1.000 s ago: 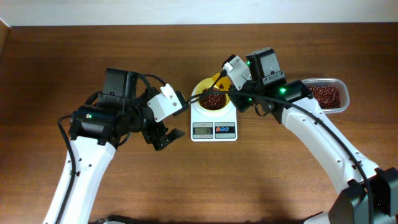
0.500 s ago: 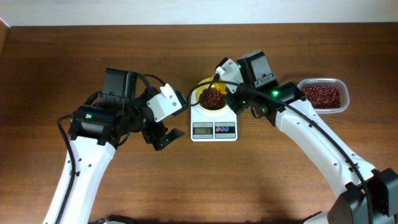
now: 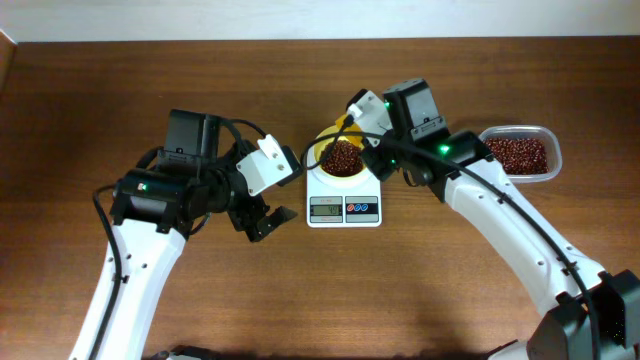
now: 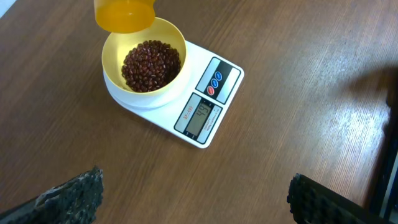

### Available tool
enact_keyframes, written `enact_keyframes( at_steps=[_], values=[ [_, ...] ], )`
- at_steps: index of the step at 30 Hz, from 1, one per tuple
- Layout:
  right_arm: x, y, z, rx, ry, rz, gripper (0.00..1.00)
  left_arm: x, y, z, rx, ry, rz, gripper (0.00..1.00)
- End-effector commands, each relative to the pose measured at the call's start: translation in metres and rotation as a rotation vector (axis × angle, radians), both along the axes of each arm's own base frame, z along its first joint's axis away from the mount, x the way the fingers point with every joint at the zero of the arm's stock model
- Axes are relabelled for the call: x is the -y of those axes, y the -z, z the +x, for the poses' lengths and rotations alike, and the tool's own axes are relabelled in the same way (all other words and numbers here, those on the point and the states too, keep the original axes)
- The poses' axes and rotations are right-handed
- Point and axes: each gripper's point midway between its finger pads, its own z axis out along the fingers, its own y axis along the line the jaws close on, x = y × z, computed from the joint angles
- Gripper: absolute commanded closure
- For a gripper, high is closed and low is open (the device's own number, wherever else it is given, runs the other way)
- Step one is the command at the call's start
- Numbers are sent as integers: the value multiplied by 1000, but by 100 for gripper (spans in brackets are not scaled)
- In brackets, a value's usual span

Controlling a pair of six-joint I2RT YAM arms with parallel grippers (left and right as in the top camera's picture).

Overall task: Scoop item into bowl and weigh 50g on scale
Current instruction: 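Tip the scoop with the right gripper to add beans to the bowl, then move the scoop with the right gripper back into the bean tub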

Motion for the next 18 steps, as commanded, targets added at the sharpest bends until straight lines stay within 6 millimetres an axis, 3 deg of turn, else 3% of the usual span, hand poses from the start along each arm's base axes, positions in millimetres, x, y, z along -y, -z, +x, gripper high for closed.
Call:
enact_keyframes(
  at_steps=[1,4,6,10,13,16,18],
  values=[
    [-5,-23,2,10,1,93,96,3,2,-2,-18,1,-17,1],
    [1,-25,9,24,21,99,96,3,2,-2,-18,1,-17,1],
    [21,-36,26,52,107,139,96,3,2,-2,-18,1,-17,1],
    [95,-44,52,60,307,166,96,3,2,-2,-18,1,-17,1],
    [142,-38,57,38,414,156,96,3,2,-2,-18,1,-17,1],
    [189,-25,48,-32,523,133,96,3,2,-2,-18,1,-17,1],
    [234,-8,28,-120,649,72,96,3,2,-2,-18,1,-17,1]
  ],
)
